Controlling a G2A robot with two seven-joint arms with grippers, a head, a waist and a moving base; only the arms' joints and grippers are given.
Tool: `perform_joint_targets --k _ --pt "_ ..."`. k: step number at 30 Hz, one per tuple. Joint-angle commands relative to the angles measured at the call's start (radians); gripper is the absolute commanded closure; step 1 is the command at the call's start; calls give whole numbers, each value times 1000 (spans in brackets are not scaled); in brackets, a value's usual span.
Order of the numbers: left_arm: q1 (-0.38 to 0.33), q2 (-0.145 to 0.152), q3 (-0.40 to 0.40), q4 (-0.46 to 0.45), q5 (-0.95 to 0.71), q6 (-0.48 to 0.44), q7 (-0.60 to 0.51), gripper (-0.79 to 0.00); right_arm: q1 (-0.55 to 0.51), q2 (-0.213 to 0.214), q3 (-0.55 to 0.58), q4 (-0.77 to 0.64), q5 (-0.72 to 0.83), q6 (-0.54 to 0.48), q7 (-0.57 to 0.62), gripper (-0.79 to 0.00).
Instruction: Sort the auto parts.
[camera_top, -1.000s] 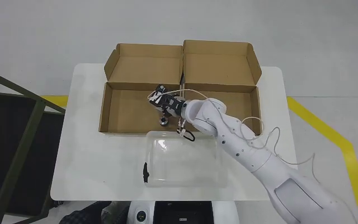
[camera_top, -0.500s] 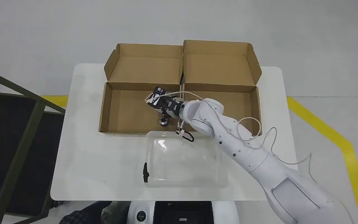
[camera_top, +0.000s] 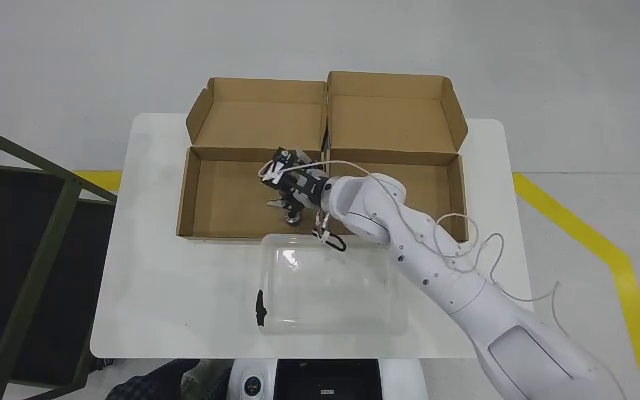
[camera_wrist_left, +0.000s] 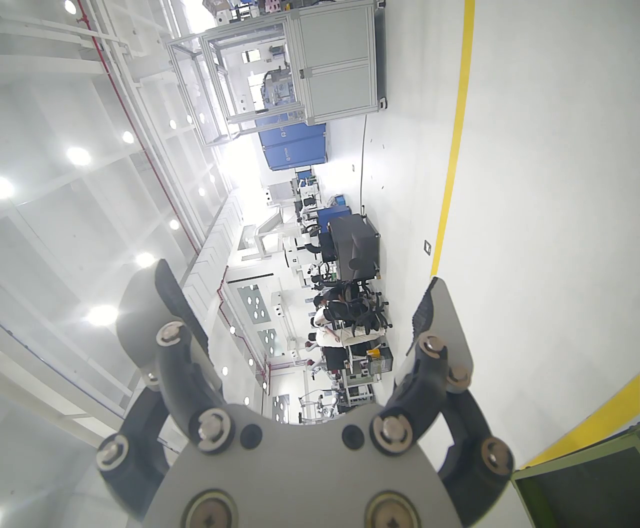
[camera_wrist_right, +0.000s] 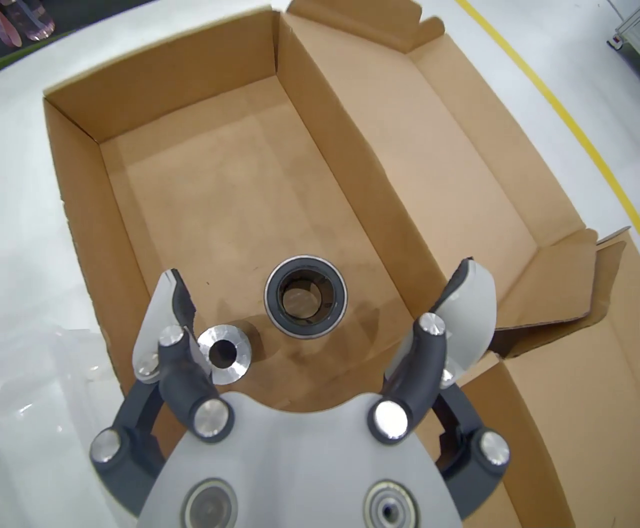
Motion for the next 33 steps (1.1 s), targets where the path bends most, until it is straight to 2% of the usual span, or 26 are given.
perform_joint_targets --k 1,12,21,33 --pt "0 0 0 0 0 0 0 -785 -14 5 21 -44 2 -7 1 -785" --pt "0 0 0 0 0 0 0 -785 -143 49 175 -274 -3 -65 -14 -785" --pt "0 0 0 0 0 0 0 -785 -342 93 335 -417 -58 -112 -176 -785" --pt "0 0 0 0 0 0 0 -785 -607 142 573 -550 -167 -104 -343 -785"
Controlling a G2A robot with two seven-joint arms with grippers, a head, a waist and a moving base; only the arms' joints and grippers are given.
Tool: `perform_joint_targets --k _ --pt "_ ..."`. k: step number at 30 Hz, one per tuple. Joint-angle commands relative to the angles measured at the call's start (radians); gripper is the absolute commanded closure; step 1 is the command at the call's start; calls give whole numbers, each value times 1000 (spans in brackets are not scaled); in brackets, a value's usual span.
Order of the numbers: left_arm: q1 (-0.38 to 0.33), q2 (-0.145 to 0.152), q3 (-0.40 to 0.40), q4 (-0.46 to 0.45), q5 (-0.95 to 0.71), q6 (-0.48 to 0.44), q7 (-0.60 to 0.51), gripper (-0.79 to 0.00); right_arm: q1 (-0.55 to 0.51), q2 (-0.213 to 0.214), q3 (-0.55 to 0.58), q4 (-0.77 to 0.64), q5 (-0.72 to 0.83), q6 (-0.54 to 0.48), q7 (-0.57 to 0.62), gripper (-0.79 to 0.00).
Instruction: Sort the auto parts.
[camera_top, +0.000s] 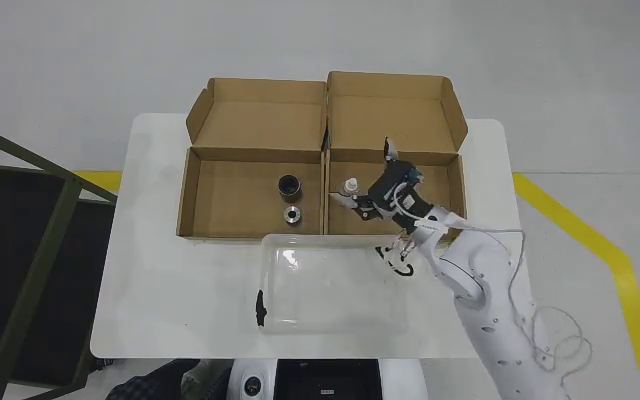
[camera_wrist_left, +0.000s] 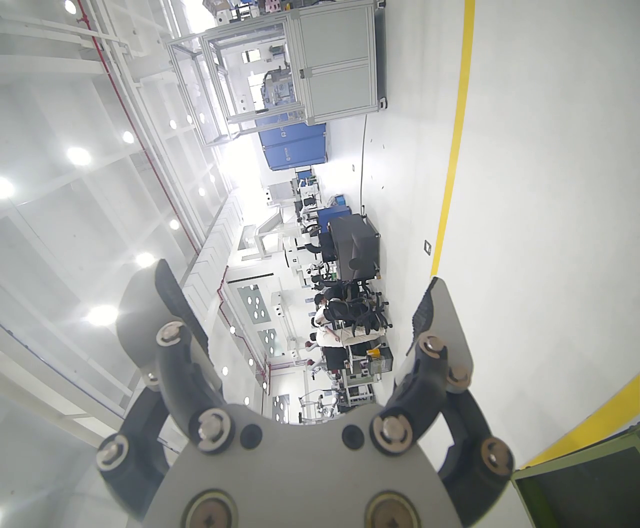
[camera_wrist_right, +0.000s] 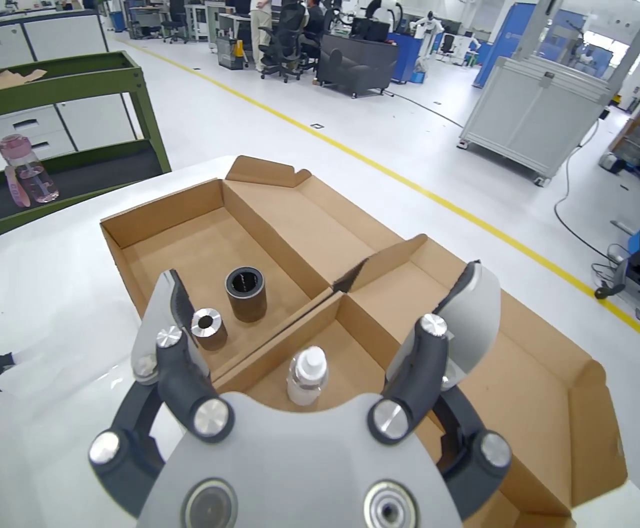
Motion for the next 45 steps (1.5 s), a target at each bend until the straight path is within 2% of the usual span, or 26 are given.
perform_joint_targets --k 1,12,21,30,37,45 --pt "0 0 0 0 0 0 0 -785 -46 6 40 -22 -10 5 -20 -785" --pt "0 0 0 0 0 0 0 -785 -294 29 219 -88 -30 63 -150 -785" --pt "0 0 0 0 0 0 0 -785 -430 38 354 -108 -19 113 -270 -785" --pt "0 0 0 0 0 0 0 -785 -568 42 462 -139 1 139 -340 -785" --pt "0 0 0 0 0 0 0 -785 -633 42 504 -149 12 151 -372 -785" --pt "0 0 0 0 0 0 0 -785 -637 42 510 -149 9 153 -368 -784"
